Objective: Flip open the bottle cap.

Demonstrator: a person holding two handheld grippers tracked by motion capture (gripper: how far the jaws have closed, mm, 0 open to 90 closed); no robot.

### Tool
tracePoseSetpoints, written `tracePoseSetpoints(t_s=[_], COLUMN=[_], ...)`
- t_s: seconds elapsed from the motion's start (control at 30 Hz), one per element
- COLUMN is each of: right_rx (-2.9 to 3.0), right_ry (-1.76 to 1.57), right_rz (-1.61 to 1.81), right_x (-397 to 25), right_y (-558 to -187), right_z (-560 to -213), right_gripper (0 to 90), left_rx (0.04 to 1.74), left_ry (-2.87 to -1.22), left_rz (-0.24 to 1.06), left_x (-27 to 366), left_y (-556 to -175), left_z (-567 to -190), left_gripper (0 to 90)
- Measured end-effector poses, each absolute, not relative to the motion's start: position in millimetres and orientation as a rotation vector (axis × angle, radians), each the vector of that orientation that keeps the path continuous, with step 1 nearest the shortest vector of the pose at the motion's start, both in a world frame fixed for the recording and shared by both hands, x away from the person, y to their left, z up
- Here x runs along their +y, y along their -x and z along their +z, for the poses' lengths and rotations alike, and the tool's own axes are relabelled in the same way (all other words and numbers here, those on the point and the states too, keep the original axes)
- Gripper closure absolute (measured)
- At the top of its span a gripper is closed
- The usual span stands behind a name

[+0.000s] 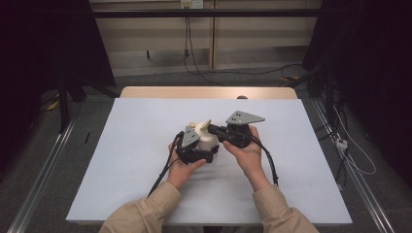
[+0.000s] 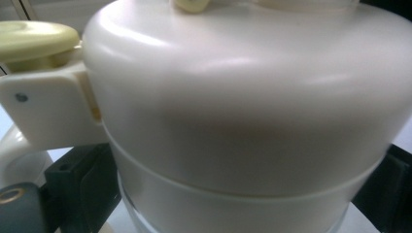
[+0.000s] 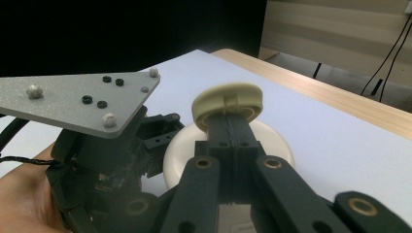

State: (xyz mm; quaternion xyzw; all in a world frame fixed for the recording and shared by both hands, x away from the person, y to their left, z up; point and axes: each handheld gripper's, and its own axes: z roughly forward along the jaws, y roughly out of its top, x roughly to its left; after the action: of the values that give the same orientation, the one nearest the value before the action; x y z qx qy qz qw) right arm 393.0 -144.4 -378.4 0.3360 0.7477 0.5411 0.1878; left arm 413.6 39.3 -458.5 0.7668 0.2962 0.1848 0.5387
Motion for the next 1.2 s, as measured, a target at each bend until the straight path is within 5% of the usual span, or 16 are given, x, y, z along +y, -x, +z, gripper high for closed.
tracePoseSetpoints(t_s=[1.2], right_rx=[2.121], right_ry=[-0.928], right_rz=[1.532], right_x=[-139.2], right_y=[-398.9], right_z=[-380.0], right_gripper=[90.0], left_rx=[0.705], left_ry=[-1.825], left_rz=[0.441], left_x=[39.2], left_y=[-413.5], left_z=[-458.4], left_gripper=[4.7])
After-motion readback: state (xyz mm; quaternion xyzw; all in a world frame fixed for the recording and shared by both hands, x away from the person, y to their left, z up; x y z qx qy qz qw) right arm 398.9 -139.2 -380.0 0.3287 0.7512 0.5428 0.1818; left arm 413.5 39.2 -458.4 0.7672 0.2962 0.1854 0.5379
